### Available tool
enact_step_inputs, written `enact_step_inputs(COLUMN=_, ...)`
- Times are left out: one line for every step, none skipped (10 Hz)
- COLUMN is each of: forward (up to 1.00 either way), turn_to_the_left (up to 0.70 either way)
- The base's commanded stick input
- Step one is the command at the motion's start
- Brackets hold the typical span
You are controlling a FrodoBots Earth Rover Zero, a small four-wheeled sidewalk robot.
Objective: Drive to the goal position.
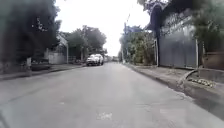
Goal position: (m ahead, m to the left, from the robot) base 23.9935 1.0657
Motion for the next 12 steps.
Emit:
enact_step_inputs(forward=0.85, turn_to_the_left=0.0)
enact_step_inputs(forward=0.85, turn_to_the_left=0.0)
enact_step_inputs(forward=0.85, turn_to_the_left=0.0)
enact_step_inputs(forward=0.85, turn_to_the_left=0.0)
enact_step_inputs(forward=0.85, turn_to_the_left=0.0)
enact_step_inputs(forward=0.85, turn_to_the_left=0.0)
enact_step_inputs(forward=0.85, turn_to_the_left=0.0)
enact_step_inputs(forward=0.85, turn_to_the_left=0.0)
enact_step_inputs(forward=0.85, turn_to_the_left=0.0)
enact_step_inputs(forward=0.85, turn_to_the_left=0.0)
enact_step_inputs(forward=0.85, turn_to_the_left=0.0)
enact_step_inputs(forward=0.85, turn_to_the_left=0.0)
